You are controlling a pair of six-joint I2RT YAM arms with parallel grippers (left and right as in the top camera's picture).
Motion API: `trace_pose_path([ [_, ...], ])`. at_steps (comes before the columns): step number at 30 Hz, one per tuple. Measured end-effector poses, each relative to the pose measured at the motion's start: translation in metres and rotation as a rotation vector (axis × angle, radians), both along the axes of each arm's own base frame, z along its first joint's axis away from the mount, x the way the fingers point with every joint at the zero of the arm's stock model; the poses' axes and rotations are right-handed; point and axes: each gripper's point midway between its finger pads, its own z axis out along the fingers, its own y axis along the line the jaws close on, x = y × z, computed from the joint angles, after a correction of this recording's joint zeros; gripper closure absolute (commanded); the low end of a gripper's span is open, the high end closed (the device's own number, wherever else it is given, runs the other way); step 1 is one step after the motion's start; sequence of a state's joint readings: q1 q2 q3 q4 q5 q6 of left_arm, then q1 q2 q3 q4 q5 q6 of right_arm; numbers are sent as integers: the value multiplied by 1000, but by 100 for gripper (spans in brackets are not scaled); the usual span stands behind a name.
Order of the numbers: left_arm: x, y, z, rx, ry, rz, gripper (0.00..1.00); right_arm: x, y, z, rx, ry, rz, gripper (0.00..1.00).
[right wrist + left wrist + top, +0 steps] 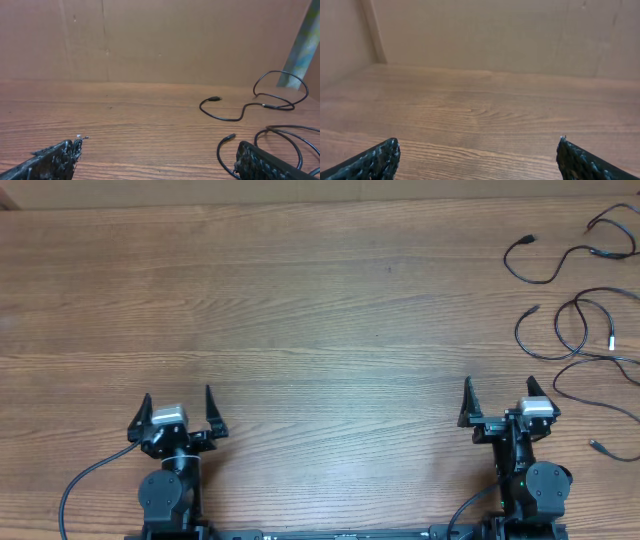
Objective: Untangle cables
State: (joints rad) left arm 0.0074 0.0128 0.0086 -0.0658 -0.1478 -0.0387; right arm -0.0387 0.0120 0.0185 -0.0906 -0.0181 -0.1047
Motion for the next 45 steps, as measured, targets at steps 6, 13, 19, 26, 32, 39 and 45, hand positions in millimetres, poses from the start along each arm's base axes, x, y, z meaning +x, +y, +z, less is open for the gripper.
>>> trace_pose_path([
  [6,0,2,0,-45,-8,13,0,0,0,0,0,-1,1,0],
  [13,0,0,0,3,1,2,0,0,0,0,0,0,1,0],
  [19,0,-1,0,17,4,-6,0,0,0,0,0,0,0,0],
  [26,0,-1,0,19,5,-7,0,0,0,0,0,0,0,0],
  [32,0,-1,0,19,4,-6,0,0,0,0,0,0,1,0],
  [39,0,-1,0,19,4,-7,1,0,0,0,0,0,0,0],
  [45,0,-1,0,20,4,-7,0,0,0,0,0,0,1,0],
])
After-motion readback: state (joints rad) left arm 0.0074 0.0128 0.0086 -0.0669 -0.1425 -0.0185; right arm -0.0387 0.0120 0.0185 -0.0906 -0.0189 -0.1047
